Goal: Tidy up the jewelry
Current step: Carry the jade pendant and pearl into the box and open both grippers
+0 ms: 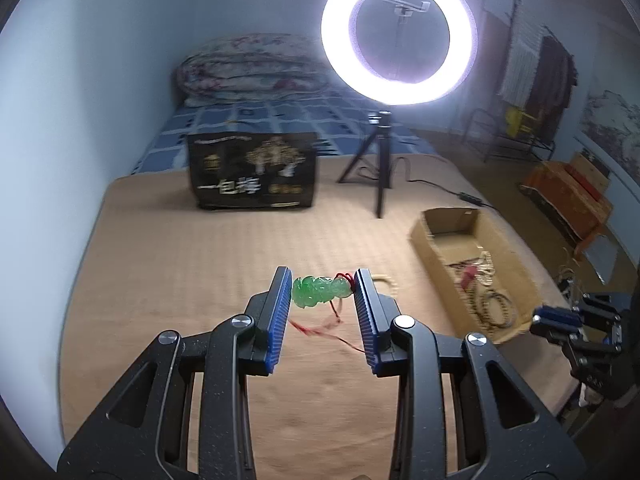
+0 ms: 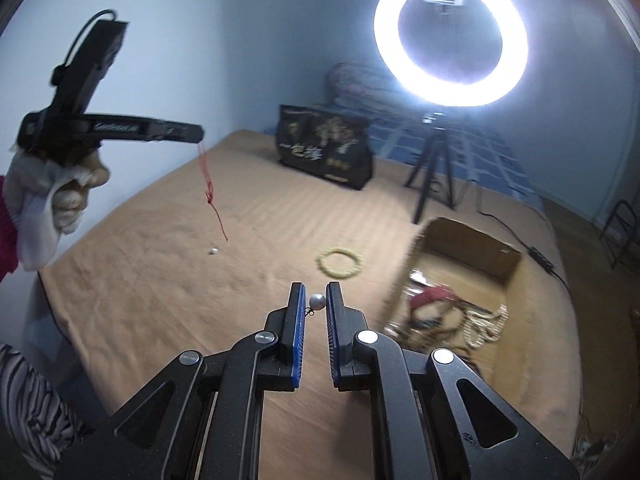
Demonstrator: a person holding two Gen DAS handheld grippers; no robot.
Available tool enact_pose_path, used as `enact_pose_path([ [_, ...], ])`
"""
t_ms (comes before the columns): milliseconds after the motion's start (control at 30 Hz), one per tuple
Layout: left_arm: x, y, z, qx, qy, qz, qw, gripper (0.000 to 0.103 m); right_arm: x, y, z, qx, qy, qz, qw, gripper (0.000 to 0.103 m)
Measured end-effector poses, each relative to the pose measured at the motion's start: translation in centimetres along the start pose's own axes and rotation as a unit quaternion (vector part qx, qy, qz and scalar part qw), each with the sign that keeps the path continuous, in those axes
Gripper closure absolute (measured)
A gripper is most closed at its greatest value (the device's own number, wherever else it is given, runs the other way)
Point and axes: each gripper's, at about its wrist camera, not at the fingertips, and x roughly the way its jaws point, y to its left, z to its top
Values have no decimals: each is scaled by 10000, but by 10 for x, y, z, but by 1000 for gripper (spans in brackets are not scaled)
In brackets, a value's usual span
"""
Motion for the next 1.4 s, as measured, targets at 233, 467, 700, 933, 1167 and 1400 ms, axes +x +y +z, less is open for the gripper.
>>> enact_pose_path([
  [233, 3, -51, 2, 168, 22, -354, 9992, 71, -28, -41, -11, 394, -39, -294, 9988, 94],
  [467, 18, -94, 3, 246, 126, -643, 9975, 71, -42, -81, -19, 781, -66, -509, 9956, 94],
  [700, 38, -132, 7, 447, 194, -813, 9955, 71, -35, -118, -20, 1011, -46, -709, 9923, 94],
  [933, 61, -160, 18, 539, 227, -924, 9940, 71, -14, -148, -15, 1248, 19, -715, 9896, 94],
  [1167, 90, -180, 20, 632, 351, -979, 9926, 71, 14, -167, -5, 1326, 123, -701, 9886, 94],
  [1400, 118, -198, 13, 796, 496, -996, 9906, 71, 49, -185, 2, 1473, 251, -674, 9865, 94],
])
